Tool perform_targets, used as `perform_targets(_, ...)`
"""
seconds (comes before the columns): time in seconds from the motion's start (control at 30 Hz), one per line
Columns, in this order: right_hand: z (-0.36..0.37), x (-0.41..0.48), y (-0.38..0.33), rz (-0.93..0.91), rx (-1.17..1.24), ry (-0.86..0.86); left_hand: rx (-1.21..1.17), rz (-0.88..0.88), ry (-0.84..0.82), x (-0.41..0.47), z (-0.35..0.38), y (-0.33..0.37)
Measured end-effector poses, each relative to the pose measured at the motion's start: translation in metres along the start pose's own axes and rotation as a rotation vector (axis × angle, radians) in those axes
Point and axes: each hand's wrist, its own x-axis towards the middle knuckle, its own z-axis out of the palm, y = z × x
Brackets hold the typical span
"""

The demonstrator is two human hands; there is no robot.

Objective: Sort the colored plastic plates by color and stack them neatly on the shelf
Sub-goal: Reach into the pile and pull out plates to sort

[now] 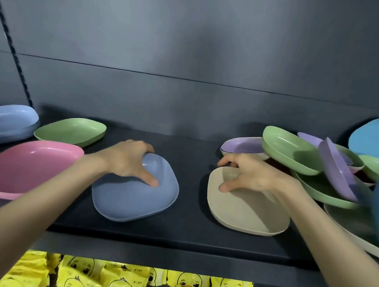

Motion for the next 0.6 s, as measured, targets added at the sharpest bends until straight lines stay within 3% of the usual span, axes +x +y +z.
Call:
perform_targets(0.13,-0.003,0.003,-0.001,-0.005,0.042,0.036,0.026,-0.021,0.073,-0.005,-0.001,0.0)
perform_targets(0.27,-0.003,0.0,-0.002,-0.006,0.062,0.079,-0.101,-0.081,0.126,-0.017,-0.003,-0.005)
perform_targets(0.43,-0.005,-0.014,-0.01,-0.057,0.391,0.204,-0.258,-0.124,0.345,-0.044,-0.009,-0.006)
perform_targets(0.6,0.006,-0.034,-0.022,-0.032,0.659,0.354,-0.586,-0.156,0.587,-0.079,-0.001,-0.005)
